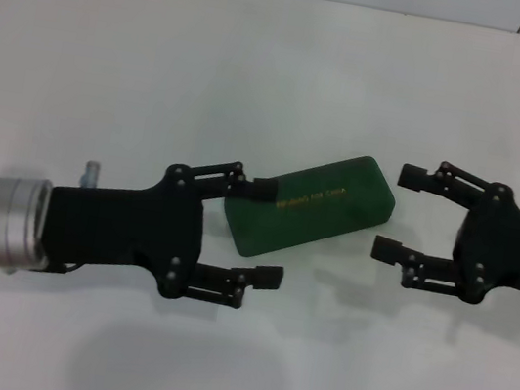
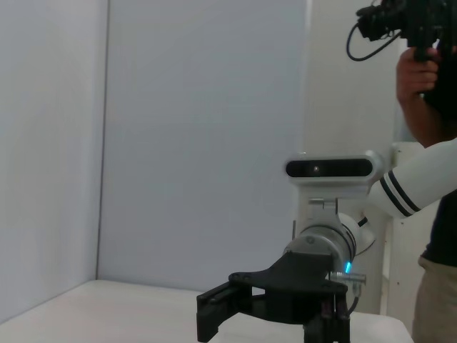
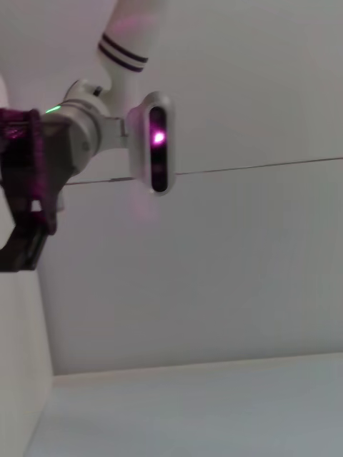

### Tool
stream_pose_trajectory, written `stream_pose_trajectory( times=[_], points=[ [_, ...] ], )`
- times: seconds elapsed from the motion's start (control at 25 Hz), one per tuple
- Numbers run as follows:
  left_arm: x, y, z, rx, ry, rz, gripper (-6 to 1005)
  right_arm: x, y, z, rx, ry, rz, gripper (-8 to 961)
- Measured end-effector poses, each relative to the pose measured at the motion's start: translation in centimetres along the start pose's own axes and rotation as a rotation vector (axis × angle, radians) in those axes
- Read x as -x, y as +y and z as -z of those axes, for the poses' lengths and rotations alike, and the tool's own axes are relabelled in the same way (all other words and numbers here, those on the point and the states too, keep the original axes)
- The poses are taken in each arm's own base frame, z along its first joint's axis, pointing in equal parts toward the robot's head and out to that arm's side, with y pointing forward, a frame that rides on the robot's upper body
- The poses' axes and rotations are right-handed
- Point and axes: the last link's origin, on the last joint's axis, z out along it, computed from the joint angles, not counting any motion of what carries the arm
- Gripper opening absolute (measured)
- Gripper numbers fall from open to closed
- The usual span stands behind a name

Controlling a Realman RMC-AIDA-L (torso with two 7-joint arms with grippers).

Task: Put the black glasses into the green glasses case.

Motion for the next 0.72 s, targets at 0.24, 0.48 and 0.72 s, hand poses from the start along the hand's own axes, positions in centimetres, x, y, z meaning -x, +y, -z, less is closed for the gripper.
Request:
stream_pose_trajectory(
  times=[0.24, 0.48, 0.72],
  points=[
    [0.6, 0.5, 0.6, -0.014, -0.002, 0.019, 858, -0.2, -0.1, -0.9, 0.013, 0.026, 0.034, 863],
    [0.8, 0.5, 0.8, -0.031, 0.007, -0.002, 889, -0.7, -0.3, -0.9, -0.026, 0.015, 0.072, 860],
    [0.6, 0.2, 1.2, -0.056, 0.015, -0.009, 889, -0.8, -0.1, -1.3, -0.014, 0.009, 0.097, 859]
  ],
)
